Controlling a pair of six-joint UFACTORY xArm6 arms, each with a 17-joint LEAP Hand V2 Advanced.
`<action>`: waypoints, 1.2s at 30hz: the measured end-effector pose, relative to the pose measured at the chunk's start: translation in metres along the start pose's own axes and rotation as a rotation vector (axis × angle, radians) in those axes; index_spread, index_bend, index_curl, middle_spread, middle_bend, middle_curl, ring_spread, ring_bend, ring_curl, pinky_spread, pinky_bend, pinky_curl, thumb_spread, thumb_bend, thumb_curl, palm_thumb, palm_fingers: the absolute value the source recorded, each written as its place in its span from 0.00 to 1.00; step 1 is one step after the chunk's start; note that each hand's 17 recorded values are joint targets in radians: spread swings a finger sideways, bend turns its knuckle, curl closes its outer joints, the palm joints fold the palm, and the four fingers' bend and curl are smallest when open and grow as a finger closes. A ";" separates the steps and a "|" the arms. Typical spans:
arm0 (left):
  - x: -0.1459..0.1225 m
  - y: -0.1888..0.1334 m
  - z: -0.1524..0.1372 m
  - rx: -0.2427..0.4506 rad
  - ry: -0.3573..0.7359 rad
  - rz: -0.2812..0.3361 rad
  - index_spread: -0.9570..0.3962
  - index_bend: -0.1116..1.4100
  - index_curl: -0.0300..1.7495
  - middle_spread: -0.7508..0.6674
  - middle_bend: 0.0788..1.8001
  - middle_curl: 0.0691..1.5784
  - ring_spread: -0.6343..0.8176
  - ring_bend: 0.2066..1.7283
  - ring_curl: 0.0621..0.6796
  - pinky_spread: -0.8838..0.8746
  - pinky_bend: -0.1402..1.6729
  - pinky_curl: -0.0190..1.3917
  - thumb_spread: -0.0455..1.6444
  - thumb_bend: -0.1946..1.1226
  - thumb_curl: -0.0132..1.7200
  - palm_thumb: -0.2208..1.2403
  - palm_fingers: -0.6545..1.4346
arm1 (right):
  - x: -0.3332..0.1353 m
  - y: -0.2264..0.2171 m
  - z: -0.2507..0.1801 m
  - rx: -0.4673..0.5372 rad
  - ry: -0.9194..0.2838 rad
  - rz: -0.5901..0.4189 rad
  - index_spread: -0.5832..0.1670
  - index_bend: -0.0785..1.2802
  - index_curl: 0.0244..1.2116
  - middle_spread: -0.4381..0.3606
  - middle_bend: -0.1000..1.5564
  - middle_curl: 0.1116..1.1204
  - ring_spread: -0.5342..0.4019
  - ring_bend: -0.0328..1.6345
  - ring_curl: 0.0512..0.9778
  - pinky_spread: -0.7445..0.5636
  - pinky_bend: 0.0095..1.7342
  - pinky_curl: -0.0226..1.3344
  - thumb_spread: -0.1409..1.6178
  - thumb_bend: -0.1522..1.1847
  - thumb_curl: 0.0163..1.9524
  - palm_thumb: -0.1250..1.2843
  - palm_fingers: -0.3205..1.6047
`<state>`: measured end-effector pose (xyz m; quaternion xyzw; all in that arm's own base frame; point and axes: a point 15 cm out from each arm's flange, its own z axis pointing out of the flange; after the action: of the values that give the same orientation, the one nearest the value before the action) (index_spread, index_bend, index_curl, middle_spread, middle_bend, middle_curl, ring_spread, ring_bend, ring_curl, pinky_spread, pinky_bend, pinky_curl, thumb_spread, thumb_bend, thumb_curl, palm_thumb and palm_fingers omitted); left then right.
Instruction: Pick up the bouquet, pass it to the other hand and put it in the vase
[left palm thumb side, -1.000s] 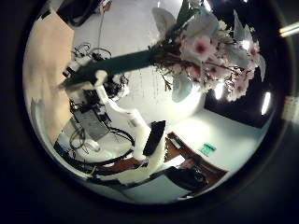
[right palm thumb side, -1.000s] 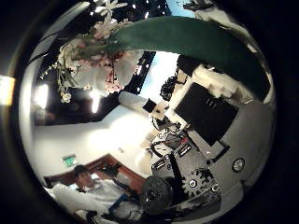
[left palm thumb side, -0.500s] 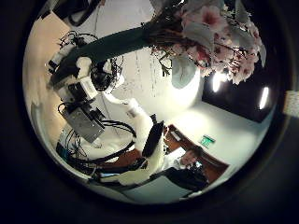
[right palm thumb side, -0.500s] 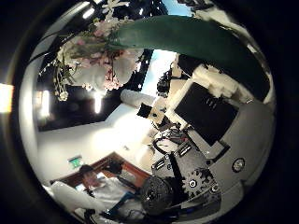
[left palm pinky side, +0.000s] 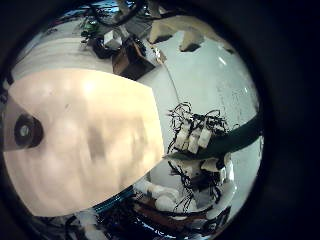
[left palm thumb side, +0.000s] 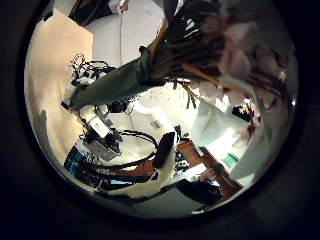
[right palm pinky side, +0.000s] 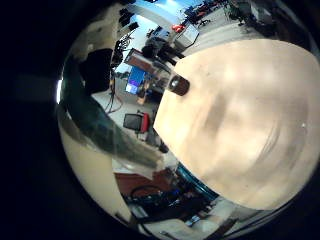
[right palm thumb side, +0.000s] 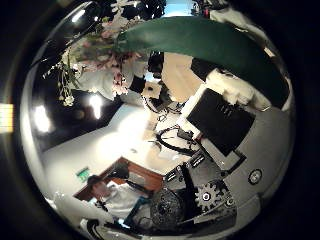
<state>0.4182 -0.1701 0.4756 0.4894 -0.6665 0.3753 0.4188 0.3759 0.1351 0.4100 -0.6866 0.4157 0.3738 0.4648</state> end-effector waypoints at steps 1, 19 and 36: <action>-0.001 0.000 0.003 -0.009 0.000 -0.004 0.86 0.18 0.19 0.75 0.08 0.20 0.78 0.23 0.23 0.80 0.32 0.13 0.58 0.12 0.19 0.32 0.37 | 0.000 0.001 0.002 -0.011 0.005 -0.003 0.53 0.98 0.60 0.40 0.90 0.58 0.39 0.92 0.61 0.41 0.67 0.71 0.53 0.11 0.66 0.91 0.78; 0.007 0.017 0.016 -0.135 0.001 -0.028 0.81 0.20 0.19 0.55 0.33 0.30 0.65 0.29 0.24 0.78 0.28 0.09 0.57 0.12 0.20 0.33 0.52 | 0.015 -0.008 0.002 -0.054 0.109 -0.015 0.53 0.98 0.60 0.40 0.90 0.58 0.39 0.92 0.62 0.40 0.66 0.74 0.53 0.11 0.67 0.91 0.78; 0.033 0.006 0.016 -0.179 0.254 -0.092 0.39 0.47 0.38 0.23 0.51 0.47 0.13 0.62 0.59 0.24 0.60 0.19 0.63 0.22 0.28 0.68 0.91 | 0.026 -0.017 0.000 -0.044 0.116 0.002 0.52 0.99 0.60 0.40 0.90 0.58 0.39 0.92 0.62 0.40 0.66 0.76 0.53 0.11 0.67 0.91 0.78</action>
<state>0.4036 -0.1943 0.5001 0.4289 -0.6157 0.3537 0.5584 0.4007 0.1335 0.3921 -0.7167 0.4342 0.3430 0.4244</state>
